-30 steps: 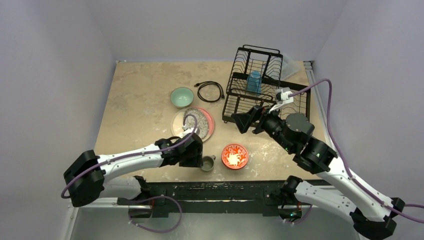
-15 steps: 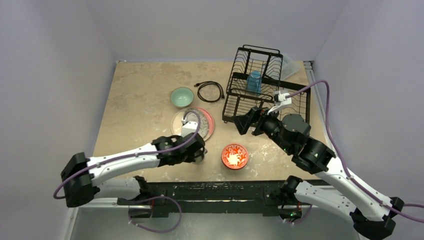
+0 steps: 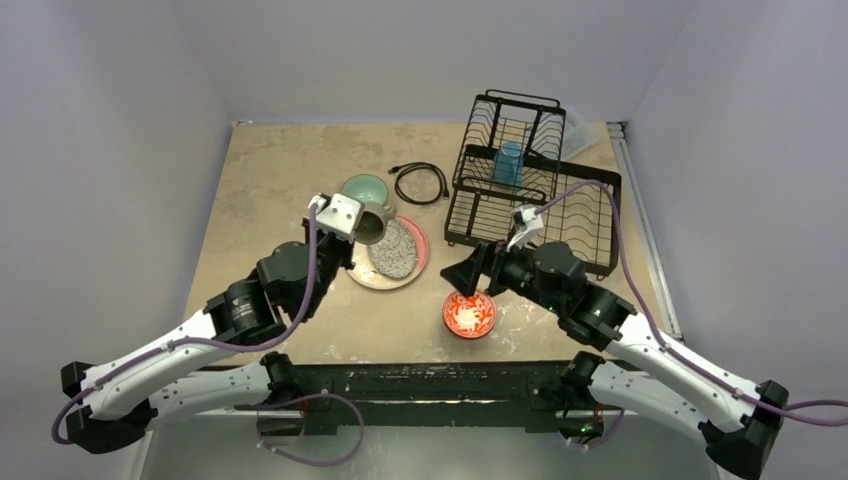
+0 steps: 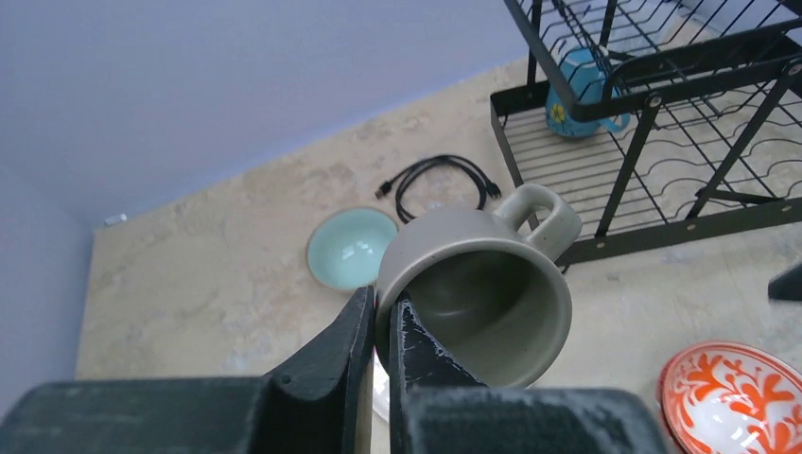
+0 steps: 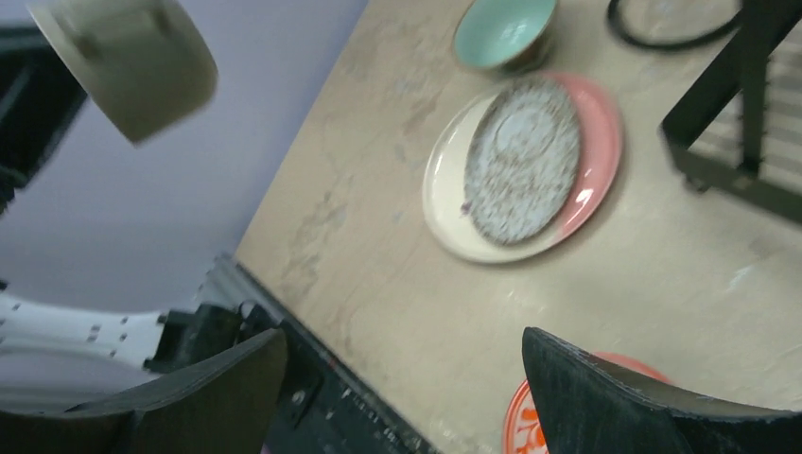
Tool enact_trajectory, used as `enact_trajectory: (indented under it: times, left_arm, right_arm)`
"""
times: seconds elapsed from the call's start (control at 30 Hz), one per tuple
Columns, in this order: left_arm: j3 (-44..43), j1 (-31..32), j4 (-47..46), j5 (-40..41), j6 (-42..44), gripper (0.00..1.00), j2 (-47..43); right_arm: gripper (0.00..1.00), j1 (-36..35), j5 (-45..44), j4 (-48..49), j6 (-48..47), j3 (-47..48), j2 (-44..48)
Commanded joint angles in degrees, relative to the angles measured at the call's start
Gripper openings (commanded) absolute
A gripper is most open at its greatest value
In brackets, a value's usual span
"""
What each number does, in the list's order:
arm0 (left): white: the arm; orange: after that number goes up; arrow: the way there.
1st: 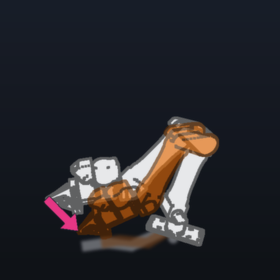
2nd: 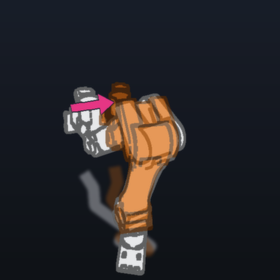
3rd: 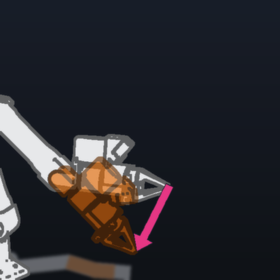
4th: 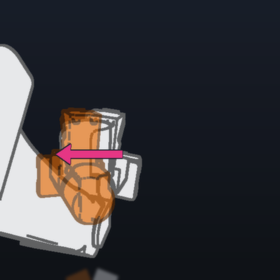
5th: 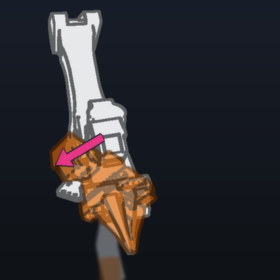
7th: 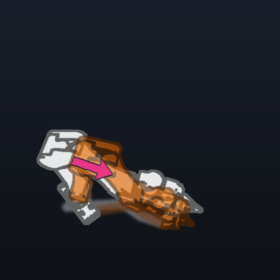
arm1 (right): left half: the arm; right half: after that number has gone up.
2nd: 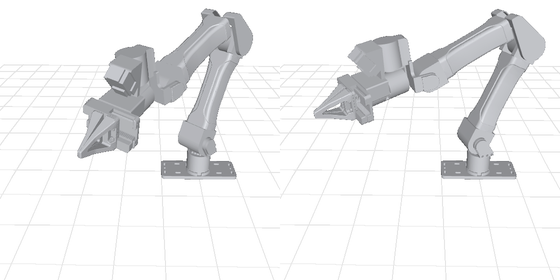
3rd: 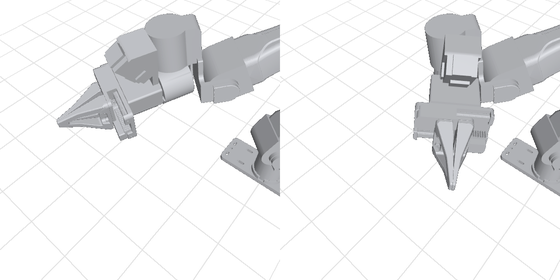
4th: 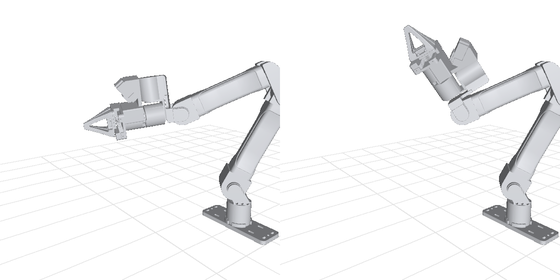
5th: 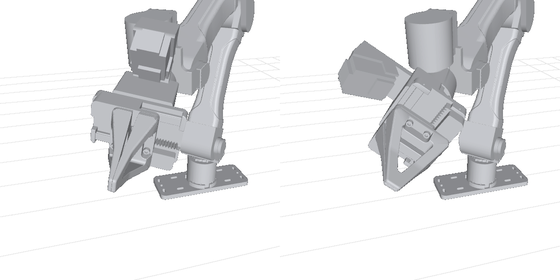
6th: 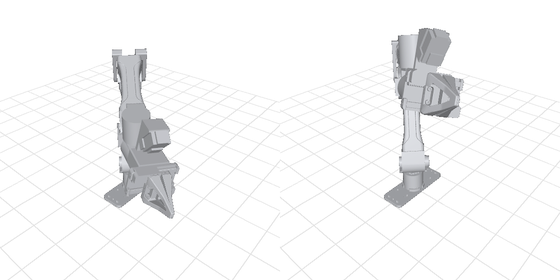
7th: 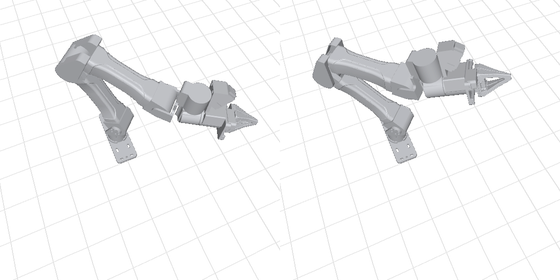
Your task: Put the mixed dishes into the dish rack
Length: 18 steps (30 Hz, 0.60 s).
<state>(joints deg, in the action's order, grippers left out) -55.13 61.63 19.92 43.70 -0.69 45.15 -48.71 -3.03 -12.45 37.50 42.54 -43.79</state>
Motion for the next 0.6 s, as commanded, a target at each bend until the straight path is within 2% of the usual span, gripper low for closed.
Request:
enact_trajectory:
  times: [0.0, 0.07, 0.13, 0.2, 0.3, 0.4, 0.57]
  left_arm:
    - [3.7, 0.1, -20.1, -3.1, 20.4, 0.00, -0.6]
    - [9.1, 0.1, -26.2, -7.1, 24.0, 0.00, -2.8]
    - [15.6, 0.2, -33.3, -11.9, 27.4, 0.00, -6.1]
    - [18.5, 0.6, -34.0, -17.3, 28.0, 0.00, -9.9]
    - [22.3, 0.6, -36.2, -20.2, 30.2, 0.00, -13.6]
    - [23.1, 0.7, -34.2, -24.5, 31.6, 0.00, -15.2]
    - [23.9, 0.7, -32.9, -28.2, 33.8, 0.00, -15.1]
  right_arm:
    - [0.95, -0.1, 16.7, 17.7, 14.2, -9.4, 1.4]
    - [0.96, -0.1, 20.2, 28.1, 23.5, -15.5, 1.6]
    - [0.95, -0.4, 22.8, 43.0, 35.6, -22.1, 0.1]
    - [0.95, -0.7, 23.7, 52.2, 41.6, -25.3, -2.5]
    - [0.94, -0.9, 23.5, 51.8, 43.5, -23.1, -5.7]
    - [0.92, -1.2, 22.4, 52.9, 47.3, -22.1, -8.6]
    - [0.77, -1.3, 21.4, 62.4, 57.6, -22.9, -14.1]
